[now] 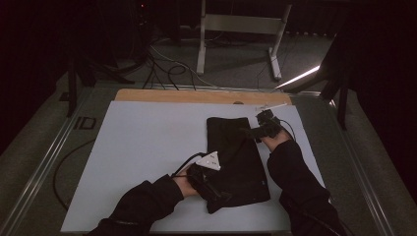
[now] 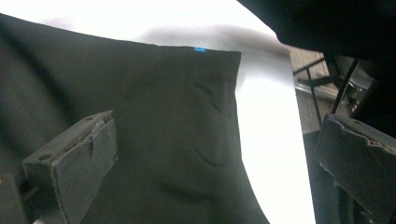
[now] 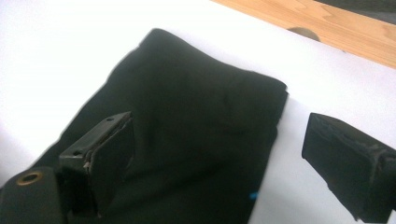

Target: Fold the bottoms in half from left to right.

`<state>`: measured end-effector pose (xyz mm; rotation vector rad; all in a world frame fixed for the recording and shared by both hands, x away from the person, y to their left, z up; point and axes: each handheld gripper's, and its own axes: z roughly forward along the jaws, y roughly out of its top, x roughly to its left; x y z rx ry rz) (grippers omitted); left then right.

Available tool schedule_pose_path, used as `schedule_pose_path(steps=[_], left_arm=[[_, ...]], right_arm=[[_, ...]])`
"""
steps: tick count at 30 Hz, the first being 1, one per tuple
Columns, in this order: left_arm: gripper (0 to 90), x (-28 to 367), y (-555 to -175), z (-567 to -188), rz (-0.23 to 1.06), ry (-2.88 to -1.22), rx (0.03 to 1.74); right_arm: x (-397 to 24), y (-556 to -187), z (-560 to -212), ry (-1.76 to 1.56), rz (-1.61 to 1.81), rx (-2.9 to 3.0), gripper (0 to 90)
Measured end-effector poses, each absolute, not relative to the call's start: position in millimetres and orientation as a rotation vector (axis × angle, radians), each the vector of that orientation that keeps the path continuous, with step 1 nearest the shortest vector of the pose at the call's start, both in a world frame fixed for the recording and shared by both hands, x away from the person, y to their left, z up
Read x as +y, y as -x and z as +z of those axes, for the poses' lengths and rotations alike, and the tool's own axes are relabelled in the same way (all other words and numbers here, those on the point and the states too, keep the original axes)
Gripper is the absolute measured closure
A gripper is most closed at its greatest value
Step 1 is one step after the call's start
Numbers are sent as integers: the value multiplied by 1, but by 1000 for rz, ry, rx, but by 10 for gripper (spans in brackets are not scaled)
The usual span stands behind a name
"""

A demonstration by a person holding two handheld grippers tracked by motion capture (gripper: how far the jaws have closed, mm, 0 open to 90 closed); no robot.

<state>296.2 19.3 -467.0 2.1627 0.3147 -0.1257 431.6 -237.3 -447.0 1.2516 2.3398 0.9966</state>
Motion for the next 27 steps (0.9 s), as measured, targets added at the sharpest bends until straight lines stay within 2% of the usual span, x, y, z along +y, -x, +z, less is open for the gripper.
schedule_pose_path(steps=[18,27], left_arm=[[0,56,-280,-481,-53,-2111,400],[0,57,-262,-479,-41,-2107,363]], right_arm=[[-250,-380,-460,-1236,1064,2333,93],[-253,-339,-448,-1205,1109,2315,93]])
